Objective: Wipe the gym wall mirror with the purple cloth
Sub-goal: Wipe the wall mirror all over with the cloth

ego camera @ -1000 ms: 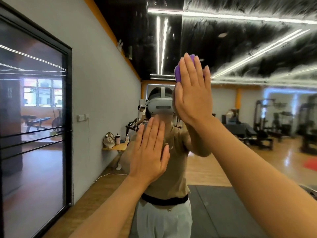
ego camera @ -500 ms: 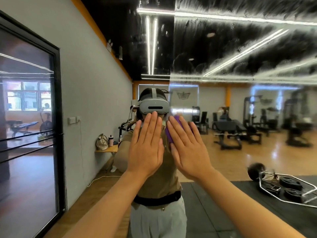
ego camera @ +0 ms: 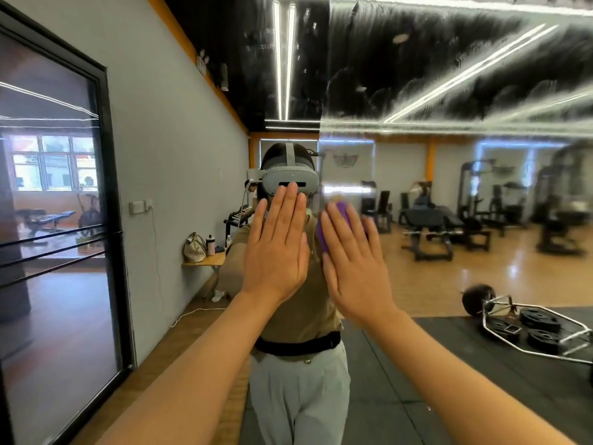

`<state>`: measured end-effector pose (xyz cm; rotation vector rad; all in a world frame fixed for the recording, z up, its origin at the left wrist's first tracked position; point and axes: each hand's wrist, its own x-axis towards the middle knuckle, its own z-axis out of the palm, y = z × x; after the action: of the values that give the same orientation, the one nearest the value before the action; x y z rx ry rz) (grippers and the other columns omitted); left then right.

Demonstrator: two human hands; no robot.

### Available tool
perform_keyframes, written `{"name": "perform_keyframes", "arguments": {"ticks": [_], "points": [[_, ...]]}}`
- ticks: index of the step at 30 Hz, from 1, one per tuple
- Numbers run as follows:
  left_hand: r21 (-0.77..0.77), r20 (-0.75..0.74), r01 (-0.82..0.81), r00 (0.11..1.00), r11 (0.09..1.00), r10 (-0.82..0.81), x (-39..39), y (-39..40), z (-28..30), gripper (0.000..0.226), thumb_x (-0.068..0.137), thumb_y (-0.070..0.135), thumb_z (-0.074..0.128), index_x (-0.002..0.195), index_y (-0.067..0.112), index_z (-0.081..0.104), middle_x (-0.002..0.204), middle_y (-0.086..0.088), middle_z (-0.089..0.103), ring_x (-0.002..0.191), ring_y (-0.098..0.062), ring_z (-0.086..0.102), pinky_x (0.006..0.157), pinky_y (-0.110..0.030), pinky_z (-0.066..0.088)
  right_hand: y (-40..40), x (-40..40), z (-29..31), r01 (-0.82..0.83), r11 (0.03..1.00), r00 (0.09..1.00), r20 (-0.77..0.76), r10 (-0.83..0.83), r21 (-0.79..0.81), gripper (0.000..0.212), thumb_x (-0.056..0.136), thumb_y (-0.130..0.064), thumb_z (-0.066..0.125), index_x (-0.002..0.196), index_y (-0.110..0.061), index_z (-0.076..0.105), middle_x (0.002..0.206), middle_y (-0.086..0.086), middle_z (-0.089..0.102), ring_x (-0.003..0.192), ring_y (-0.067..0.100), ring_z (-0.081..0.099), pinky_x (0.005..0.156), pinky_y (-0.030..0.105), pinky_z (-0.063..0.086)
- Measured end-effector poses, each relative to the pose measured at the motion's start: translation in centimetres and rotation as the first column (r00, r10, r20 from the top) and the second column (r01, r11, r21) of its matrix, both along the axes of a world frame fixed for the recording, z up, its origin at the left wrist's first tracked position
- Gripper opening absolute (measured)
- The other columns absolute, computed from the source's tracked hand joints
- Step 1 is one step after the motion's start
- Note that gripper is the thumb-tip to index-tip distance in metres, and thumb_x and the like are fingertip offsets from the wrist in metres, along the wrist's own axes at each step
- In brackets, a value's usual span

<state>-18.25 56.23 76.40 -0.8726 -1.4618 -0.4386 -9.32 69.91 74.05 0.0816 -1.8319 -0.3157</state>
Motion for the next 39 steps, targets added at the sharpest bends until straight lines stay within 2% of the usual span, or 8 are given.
{"name": "perform_keyframes", "arguments": {"ticks": [4,8,18,22,27,31,34,39], "points": [[0.0,0.014,-0.006,1.0,1.0,0.006,0.0,-0.1,0.0,0.057,0.104,0.023,0.031,0.157,0.002,0.023,0.165,-0.016,0.019,0.154,-0.022,0.007,0.126,-0.044,0.009,0.3,0.7,-5.8,0.005,1.0,0.998,0.066,-0.007,0.028,0.06,0.104,-0.026,0.038,0.159,-0.011,0.021,0.168,0.008,0.016,0.155,0.028,0.012,0.127,0.047,0.006],[-0.013,0.031,-0.017,0.999,1.0,0.017,0.2,-0.1,-0.1,0.057,0.104,0.023,0.03,0.157,0.002,0.022,0.166,-0.017,0.019,0.154,-0.023,0.007,0.127,-0.043,0.007,0.8,1.1,-6.2,-0.014,0.998,0.992,0.126,0.007,0.058,0.058,0.105,-0.027,0.036,0.159,-0.011,0.022,0.167,0.009,0.018,0.155,0.029,0.016,0.126,0.049,0.011],[0.022,0.129,0.027,0.991,0.999,-0.029,1.4,-0.8,-1.2,0.058,0.104,0.022,0.034,0.158,0.002,0.024,0.167,-0.015,0.017,0.155,-0.027,0.012,0.127,-0.04,0.0,-0.5,-0.4,7.0,-0.045,0.993,0.997,-0.071,0.037,-0.113,0.056,0.106,-0.025,0.029,0.158,-0.005,0.025,0.166,0.012,0.022,0.154,0.03,0.016,0.126,0.048,0.008],[0.018,0.144,0.019,0.989,1.0,-0.021,1.2,-1.1,-2.4,0.058,0.104,0.024,0.032,0.158,0.003,0.024,0.167,-0.013,0.017,0.155,-0.023,0.009,0.127,-0.039,0.001,-0.6,-0.3,1.6,-0.036,0.997,0.997,-0.075,0.031,-0.064,0.056,0.105,-0.023,0.036,0.158,-0.007,0.026,0.166,0.012,0.022,0.154,0.03,0.016,0.126,0.047,0.007],[0.028,0.158,-0.003,0.987,1.0,-0.001,1.2,-0.8,-2.8,0.058,0.104,0.022,0.031,0.159,0.005,0.02,0.167,-0.012,0.015,0.155,-0.024,0.008,0.127,-0.041,0.001,0.1,0.8,-9.6,-0.015,1.0,0.996,0.088,0.014,0.015,0.059,0.104,-0.026,0.041,0.159,-0.01,0.026,0.168,0.009,0.016,0.155,0.029,0.015,0.126,0.048,0.011],[0.029,0.187,-0.011,0.982,1.0,0.005,1.7,-0.5,-2.9,0.06,0.103,0.021,0.033,0.159,0.005,0.019,0.168,-0.012,0.014,0.156,-0.025,0.008,0.127,-0.04,0.0,1.0,1.4,-12.6,0.019,0.998,0.99,0.14,-0.028,0.067,0.062,0.104,-0.027,0.041,0.159,-0.01,0.02,0.169,0.006,0.013,0.155,0.027,0.015,0.126,0.045,0.011],[0.012,0.206,-0.005,0.979,1.0,0.002,2.1,-0.5,-3.5,0.062,0.103,0.022,0.037,0.16,0.005,0.018,0.168,-0.012,0.012,0.156,-0.023,0.005,0.127,-0.039,-0.001,0.8,1.6,-10.4,-0.001,0.997,0.993,0.12,-0.008,0.072,0.062,0.103,-0.026,0.04,0.159,-0.007,0.02,0.168,0.009,0.012,0.156,0.027,0.011,0.127,0.043,0.008],[-0.013,0.253,0.008,0.967,1.0,-0.004,2.9,-0.3,-4.7,0.064,0.103,0.025,0.037,0.16,0.005,0.015,0.169,-0.012,0.009,0.156,-0.023,0.002,0.127,-0.044,0.001,0.5,0.3,1.3,-0.023,0.987,0.999,-0.048,0.015,-0.162,0.059,0.106,-0.026,0.032,0.158,-0.001,0.017,0.166,0.016,0.015,0.155,0.032,0.013,0.127,0.043,0.003]]}}
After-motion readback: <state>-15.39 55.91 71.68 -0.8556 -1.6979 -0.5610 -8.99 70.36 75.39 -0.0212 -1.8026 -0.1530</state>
